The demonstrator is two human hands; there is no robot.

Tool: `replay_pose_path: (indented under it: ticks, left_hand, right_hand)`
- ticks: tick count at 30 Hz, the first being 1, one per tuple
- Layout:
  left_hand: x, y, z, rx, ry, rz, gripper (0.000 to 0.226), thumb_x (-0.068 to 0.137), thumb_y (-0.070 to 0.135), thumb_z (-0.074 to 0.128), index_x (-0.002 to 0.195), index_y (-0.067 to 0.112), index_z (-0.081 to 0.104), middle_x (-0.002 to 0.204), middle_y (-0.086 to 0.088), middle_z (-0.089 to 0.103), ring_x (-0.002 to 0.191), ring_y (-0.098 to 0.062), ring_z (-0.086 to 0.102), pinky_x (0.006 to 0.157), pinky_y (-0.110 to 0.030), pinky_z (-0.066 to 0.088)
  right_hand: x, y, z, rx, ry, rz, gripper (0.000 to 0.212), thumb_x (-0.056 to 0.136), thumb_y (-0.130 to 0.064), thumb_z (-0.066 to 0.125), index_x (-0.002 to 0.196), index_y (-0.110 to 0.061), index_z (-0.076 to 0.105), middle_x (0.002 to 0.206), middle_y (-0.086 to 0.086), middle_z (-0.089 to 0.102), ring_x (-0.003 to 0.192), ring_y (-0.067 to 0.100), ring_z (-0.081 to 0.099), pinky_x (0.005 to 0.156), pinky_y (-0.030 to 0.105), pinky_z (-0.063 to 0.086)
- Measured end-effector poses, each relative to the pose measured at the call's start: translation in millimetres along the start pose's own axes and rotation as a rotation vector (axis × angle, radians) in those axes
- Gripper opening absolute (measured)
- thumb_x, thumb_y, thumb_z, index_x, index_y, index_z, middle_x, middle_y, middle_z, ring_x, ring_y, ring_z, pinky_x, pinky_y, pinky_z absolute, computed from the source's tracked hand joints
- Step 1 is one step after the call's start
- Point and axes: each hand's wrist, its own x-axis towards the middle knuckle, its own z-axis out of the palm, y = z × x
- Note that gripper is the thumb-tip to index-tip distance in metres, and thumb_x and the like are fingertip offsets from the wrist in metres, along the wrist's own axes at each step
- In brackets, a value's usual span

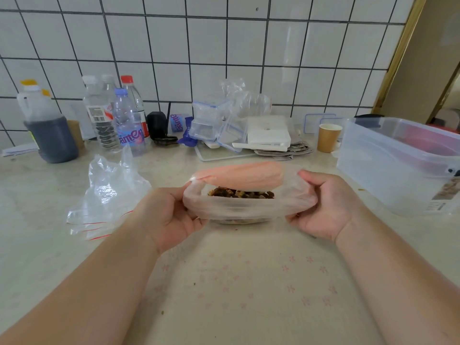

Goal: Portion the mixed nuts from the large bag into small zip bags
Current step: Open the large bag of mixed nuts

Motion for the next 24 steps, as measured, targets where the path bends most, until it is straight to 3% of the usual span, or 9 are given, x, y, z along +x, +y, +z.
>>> replay_pose_path:
  ticks: [2,6,9,11,13,17,19,21,24]
  left_hand:
    - [-1,3,0,-0.008,-0.015,-0.028,0.022,0.091,0.000,0.051,0.104,0.001,0.070,0.084,-0.013,0.076,0.068,-0.029,0.076,0.065,-0.046,0.062]
    - [2,5,1,0.009,0.009,-0.044,0.026,0.074,0.005,0.052,0.095,0.001,0.067,0.092,-0.017,0.074,0.078,-0.030,0.072,0.083,-0.045,0.054]
    - [3,5,3,0.091,0.003,0.028,0.022,0.069,0.016,0.057,0.090,0.010,0.061,0.088,-0.010,0.059,0.075,-0.023,0.054,0.073,-0.040,0.048]
    - [2,3,4,0.224,0.025,0.110,0.020,0.072,0.015,0.063,0.091,0.011,0.062,0.090,-0.009,0.057,0.077,-0.022,0.052,0.068,-0.038,0.049]
    - [2,-1,7,0.416,0.117,0.226,0.013,0.080,0.005,0.069,0.093,0.007,0.067,0.088,-0.008,0.066,0.081,-0.023,0.060,0.067,-0.038,0.056]
    - [5,-7,7,0.932,0.388,0.449,0.010,0.084,0.007,0.071,0.090,0.014,0.067,0.088,-0.008,0.071,0.083,-0.026,0.071,0.085,-0.050,0.062]
    - [5,-3,2,1.137,0.500,0.550,0.011,0.084,0.014,0.068,0.092,0.019,0.062,0.089,-0.004,0.069,0.083,-0.026,0.070,0.080,-0.050,0.060]
    - [3,3,-4,1.272,0.550,0.596,0.017,0.086,0.030,0.072,0.095,0.023,0.059,0.092,0.000,0.066,0.079,-0.021,0.067,0.064,-0.039,0.054]
    - [-2,8,-8,1.409,0.589,0.580,0.032,0.083,0.052,0.075,0.082,0.022,0.063,0.061,0.004,0.072,0.057,-0.012,0.065,0.050,-0.028,0.039]
  right_hand:
    - [0,0,-1,0.035,-0.051,0.037,0.013,0.072,-0.022,0.073,0.079,-0.012,0.069,0.071,0.003,0.070,0.057,0.021,0.067,0.060,0.031,0.048]
    - [3,-1,-3,0.011,-0.019,0.005,0.022,0.071,-0.031,0.077,0.073,-0.015,0.062,0.061,-0.001,0.060,0.054,0.016,0.059,0.062,0.028,0.044]
    - [5,-3,-2,-0.183,0.019,-0.116,0.032,0.058,-0.032,0.082,0.081,-0.017,0.064,0.069,0.000,0.063,0.061,0.016,0.057,0.063,0.029,0.040]
    - [7,-1,-2,-0.354,0.024,-0.230,0.042,0.052,-0.023,0.085,0.086,-0.015,0.064,0.075,0.002,0.066,0.064,0.017,0.061,0.061,0.030,0.046]
    - [10,6,-3,-0.564,0.147,-0.379,0.040,0.055,-0.009,0.086,0.087,-0.013,0.063,0.078,0.004,0.072,0.072,0.020,0.067,0.060,0.033,0.054]
    - [17,14,-6,-0.783,0.409,-0.544,0.029,0.063,-0.029,0.075,0.087,-0.024,0.060,0.093,0.001,0.065,0.075,0.019,0.067,0.061,0.035,0.059]
    - [16,7,-10,-0.983,0.558,-0.628,0.026,0.067,-0.035,0.073,0.087,-0.031,0.057,0.090,-0.008,0.062,0.074,0.013,0.063,0.058,0.031,0.048]
    - [12,-1,-17,-1.144,0.644,-0.676,0.025,0.069,-0.038,0.077,0.083,-0.031,0.057,0.082,-0.010,0.061,0.074,0.008,0.059,0.057,0.028,0.037]
    - [11,-3,-19,-1.058,0.521,-0.613,0.021,0.072,-0.031,0.083,0.078,-0.021,0.066,0.066,-0.004,0.072,0.062,0.015,0.071,0.064,0.033,0.054]
